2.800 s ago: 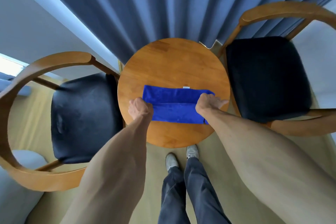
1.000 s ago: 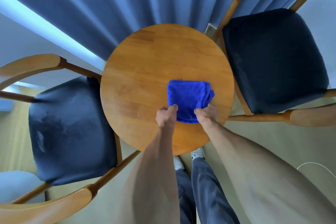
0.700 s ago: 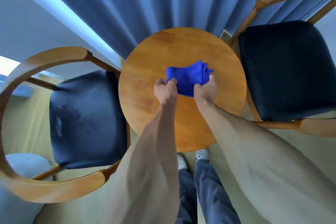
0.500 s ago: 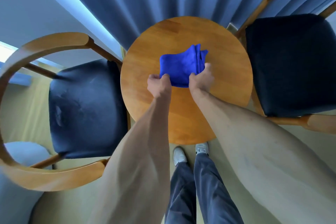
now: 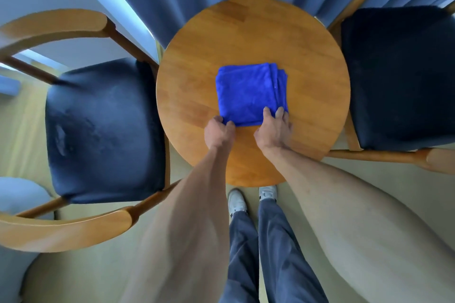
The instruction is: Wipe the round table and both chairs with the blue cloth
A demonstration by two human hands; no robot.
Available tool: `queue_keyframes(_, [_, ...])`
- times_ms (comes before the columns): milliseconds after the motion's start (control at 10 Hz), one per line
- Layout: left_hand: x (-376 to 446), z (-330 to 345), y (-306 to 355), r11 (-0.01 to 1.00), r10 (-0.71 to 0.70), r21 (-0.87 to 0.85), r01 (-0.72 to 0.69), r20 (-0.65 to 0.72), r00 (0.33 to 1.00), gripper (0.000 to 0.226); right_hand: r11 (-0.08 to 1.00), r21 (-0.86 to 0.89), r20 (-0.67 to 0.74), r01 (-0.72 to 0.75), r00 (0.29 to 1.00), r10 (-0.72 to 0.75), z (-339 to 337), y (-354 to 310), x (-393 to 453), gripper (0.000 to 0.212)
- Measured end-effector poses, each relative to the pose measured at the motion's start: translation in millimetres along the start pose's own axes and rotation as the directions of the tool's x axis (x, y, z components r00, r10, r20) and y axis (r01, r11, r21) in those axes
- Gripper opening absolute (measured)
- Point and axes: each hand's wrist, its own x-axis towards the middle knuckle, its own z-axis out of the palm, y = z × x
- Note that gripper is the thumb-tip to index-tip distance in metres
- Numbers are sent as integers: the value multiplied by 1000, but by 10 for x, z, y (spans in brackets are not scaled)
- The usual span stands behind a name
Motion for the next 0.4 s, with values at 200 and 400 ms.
queue_keyframes(200, [-231,-164,-129,931,22,362,-42,59,998,37,987,-160,26,-28,999,33,-169,-76,-273,65])
queue_keyframes(400, [-518,-695,200,931,12,364,-26,41,999,47,990,-143,3,-15,1000,16,-697,-306,-533,45])
